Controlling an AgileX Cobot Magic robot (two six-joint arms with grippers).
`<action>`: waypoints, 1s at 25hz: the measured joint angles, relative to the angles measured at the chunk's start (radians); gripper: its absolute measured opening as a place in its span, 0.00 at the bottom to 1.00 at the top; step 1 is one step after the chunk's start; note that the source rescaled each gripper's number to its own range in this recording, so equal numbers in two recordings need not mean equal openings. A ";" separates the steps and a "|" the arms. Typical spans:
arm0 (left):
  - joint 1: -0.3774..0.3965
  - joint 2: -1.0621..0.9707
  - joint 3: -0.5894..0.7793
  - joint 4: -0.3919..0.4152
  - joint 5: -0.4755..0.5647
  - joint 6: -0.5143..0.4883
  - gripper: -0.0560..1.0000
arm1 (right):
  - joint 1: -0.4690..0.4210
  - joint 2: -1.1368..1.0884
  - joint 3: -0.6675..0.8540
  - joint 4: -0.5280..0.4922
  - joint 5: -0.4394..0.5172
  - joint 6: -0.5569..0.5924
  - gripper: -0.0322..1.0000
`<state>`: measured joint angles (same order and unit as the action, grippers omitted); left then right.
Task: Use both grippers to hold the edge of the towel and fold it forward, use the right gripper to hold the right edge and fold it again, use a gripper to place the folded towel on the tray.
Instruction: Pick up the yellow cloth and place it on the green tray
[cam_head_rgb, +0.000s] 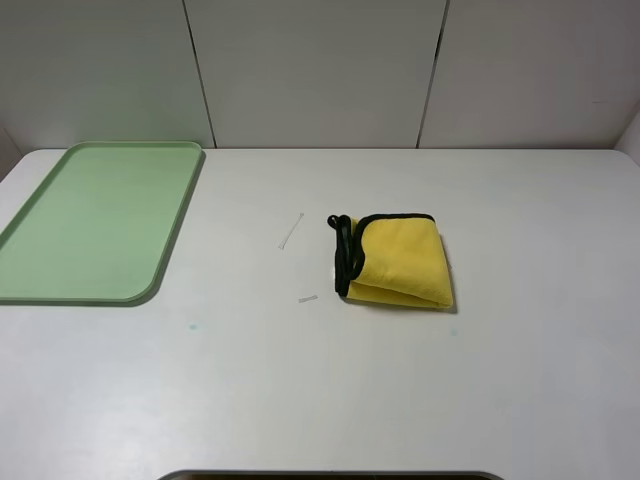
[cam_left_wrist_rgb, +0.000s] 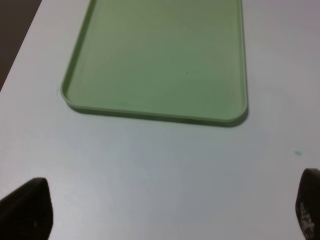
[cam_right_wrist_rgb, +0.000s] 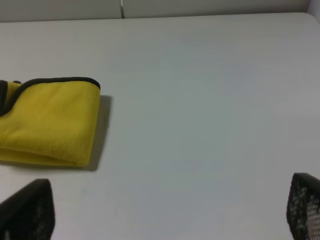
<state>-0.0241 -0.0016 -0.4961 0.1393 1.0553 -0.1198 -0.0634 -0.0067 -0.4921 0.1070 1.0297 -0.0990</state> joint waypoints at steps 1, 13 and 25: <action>0.000 0.000 0.000 0.000 0.000 0.000 0.97 | 0.000 0.000 0.000 0.000 0.000 0.000 1.00; 0.000 0.029 -0.003 -0.068 -0.013 -0.009 0.97 | 0.000 0.000 0.000 0.000 0.000 0.000 1.00; 0.000 0.387 -0.013 -0.294 -0.231 -0.086 0.97 | 0.000 0.000 0.000 0.000 0.000 0.000 1.00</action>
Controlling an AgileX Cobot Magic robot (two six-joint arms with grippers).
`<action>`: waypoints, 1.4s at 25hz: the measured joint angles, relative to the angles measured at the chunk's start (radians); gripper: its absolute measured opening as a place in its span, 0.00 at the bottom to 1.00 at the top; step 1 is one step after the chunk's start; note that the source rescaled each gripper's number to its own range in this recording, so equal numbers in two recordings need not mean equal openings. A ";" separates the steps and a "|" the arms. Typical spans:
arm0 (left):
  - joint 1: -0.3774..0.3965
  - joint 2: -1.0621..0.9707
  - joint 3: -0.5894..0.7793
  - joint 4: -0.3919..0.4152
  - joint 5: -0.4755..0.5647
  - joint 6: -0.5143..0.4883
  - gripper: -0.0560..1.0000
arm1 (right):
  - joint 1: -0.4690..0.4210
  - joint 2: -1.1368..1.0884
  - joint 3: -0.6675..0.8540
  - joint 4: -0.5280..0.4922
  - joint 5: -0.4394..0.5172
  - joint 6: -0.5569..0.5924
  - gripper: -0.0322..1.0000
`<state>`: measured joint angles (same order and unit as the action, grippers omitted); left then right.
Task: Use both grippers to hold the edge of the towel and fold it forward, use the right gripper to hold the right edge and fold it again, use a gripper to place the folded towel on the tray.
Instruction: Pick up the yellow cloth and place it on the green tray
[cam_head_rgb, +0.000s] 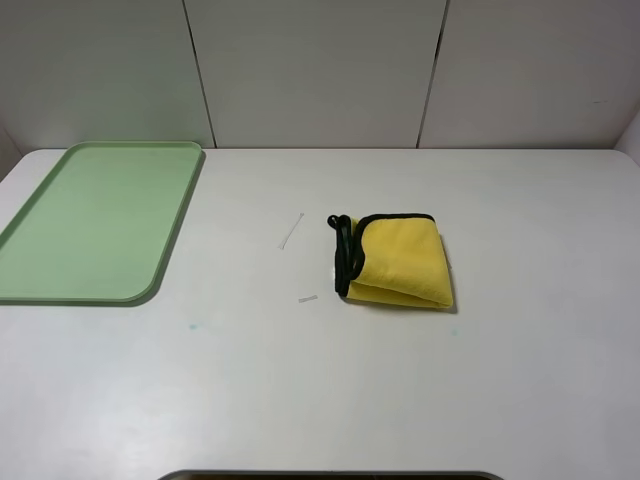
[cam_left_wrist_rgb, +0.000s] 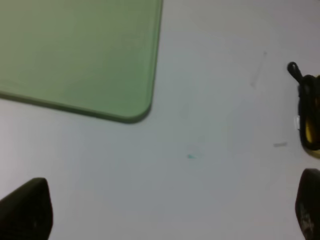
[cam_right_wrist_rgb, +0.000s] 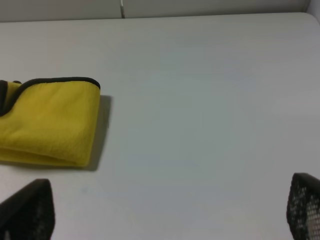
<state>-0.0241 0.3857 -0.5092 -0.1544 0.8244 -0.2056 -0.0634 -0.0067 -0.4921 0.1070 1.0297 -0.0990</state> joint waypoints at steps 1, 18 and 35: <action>0.000 0.040 0.000 -0.018 -0.018 0.001 0.97 | 0.000 0.000 0.000 0.000 0.000 0.000 1.00; -0.289 0.647 0.000 -0.272 -0.425 0.101 0.97 | 0.000 0.000 0.000 -0.001 0.000 0.000 1.00; -0.562 1.257 -0.365 -0.308 -0.632 0.327 0.97 | 0.000 0.000 0.000 -0.001 0.000 0.000 1.00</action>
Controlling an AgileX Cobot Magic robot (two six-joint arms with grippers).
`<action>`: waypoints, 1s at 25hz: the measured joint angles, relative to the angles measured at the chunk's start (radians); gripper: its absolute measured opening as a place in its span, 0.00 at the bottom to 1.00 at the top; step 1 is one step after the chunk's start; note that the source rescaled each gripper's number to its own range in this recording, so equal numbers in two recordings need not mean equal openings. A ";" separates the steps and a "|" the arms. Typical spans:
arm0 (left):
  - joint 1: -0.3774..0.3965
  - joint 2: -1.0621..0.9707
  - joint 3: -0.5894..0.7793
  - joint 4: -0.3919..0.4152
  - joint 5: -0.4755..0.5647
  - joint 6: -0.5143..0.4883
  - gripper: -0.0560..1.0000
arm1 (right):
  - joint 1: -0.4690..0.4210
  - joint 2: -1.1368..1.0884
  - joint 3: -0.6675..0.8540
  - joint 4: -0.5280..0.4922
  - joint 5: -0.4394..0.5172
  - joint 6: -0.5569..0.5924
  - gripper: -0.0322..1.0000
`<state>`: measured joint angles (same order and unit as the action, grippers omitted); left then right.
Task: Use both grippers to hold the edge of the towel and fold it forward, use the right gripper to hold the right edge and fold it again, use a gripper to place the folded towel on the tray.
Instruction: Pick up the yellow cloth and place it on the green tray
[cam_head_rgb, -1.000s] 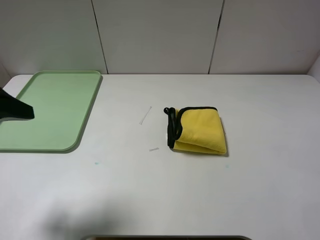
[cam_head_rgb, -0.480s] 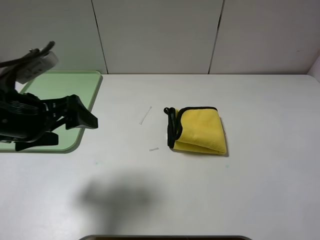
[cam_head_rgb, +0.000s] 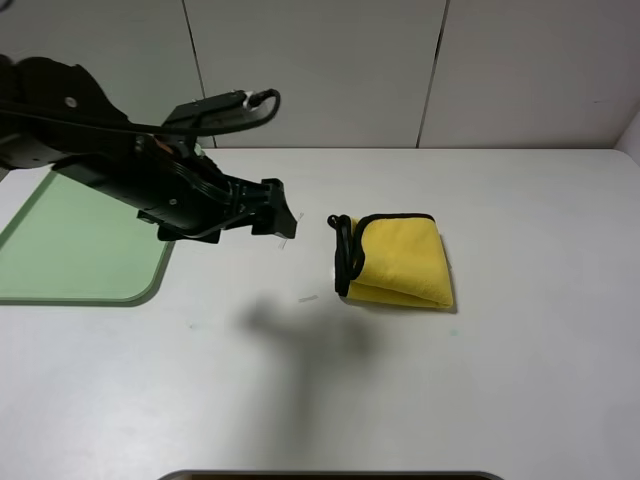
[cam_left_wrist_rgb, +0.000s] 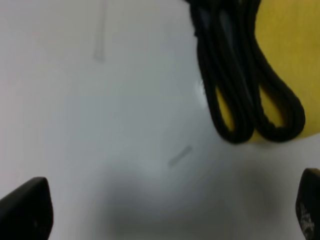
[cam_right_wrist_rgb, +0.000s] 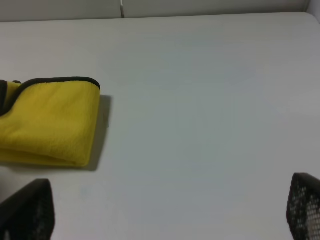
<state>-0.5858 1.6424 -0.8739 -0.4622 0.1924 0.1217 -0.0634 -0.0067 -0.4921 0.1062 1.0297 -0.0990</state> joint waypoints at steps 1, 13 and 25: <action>-0.009 0.029 -0.023 0.000 -0.005 0.017 0.97 | 0.000 0.000 0.000 0.000 0.000 0.000 1.00; -0.061 0.248 -0.247 -0.006 -0.023 0.042 0.99 | 0.000 0.000 0.000 0.000 0.000 0.000 1.00; -0.096 0.400 -0.369 -0.007 -0.003 0.065 1.00 | 0.000 0.000 0.000 0.001 0.000 0.000 1.00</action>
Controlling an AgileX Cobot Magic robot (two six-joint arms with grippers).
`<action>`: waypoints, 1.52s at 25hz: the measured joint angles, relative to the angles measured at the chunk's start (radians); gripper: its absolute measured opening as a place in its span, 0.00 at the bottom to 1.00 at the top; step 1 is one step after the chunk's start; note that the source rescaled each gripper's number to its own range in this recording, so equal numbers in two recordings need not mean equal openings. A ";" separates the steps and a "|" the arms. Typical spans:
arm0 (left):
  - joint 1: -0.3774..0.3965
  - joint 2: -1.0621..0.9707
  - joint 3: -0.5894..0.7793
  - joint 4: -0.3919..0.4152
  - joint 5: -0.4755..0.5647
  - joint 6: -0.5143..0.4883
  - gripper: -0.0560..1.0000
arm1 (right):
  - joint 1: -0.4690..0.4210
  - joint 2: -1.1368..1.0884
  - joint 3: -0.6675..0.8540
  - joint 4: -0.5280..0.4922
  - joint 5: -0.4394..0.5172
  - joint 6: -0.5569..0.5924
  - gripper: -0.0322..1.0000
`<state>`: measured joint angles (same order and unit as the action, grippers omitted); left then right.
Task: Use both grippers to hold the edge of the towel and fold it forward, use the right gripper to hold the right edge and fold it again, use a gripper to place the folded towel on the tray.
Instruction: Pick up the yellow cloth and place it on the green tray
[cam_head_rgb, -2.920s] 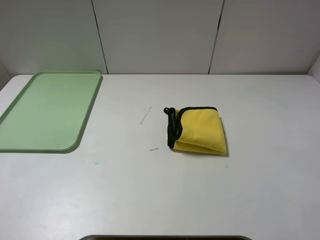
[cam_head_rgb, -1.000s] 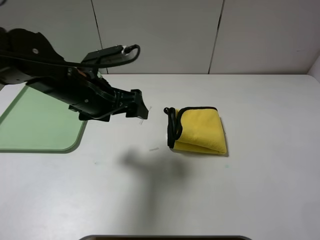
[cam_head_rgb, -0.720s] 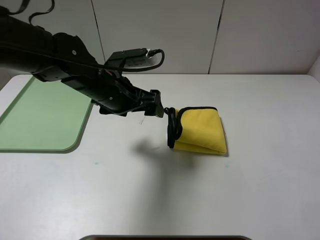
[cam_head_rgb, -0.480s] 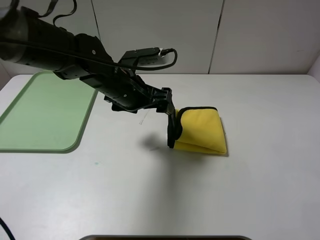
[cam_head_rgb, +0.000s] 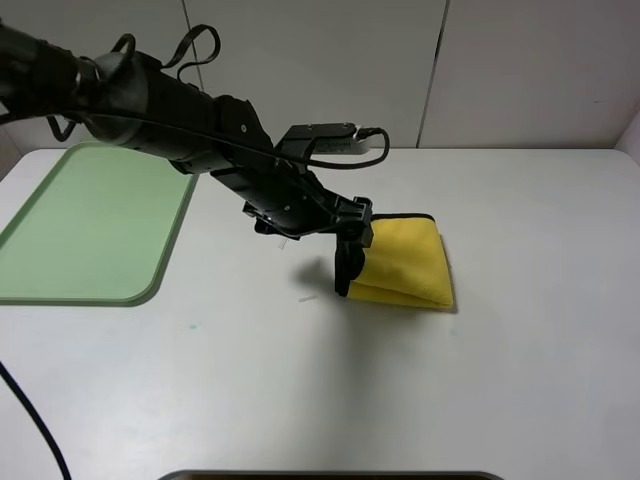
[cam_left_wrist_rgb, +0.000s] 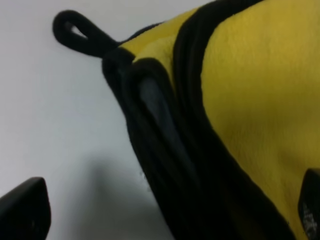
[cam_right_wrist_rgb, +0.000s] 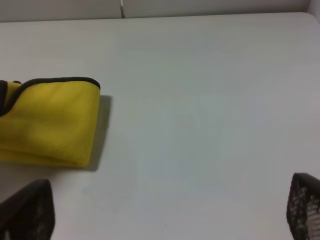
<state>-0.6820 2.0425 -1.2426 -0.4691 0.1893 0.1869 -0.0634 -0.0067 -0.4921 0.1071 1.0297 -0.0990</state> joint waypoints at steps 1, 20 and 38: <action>-0.001 0.011 -0.011 0.000 0.000 0.000 1.00 | 0.000 0.000 0.000 0.000 0.000 0.000 1.00; -0.013 0.222 -0.231 -0.045 0.081 0.000 1.00 | 0.000 0.000 0.000 0.000 0.000 0.000 1.00; -0.024 0.244 -0.247 -0.046 0.075 -0.001 0.85 | 0.000 0.000 0.000 0.000 0.000 0.000 1.00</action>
<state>-0.7057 2.2865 -1.4901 -0.5151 0.2646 0.1856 -0.0634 -0.0067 -0.4921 0.1071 1.0297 -0.0990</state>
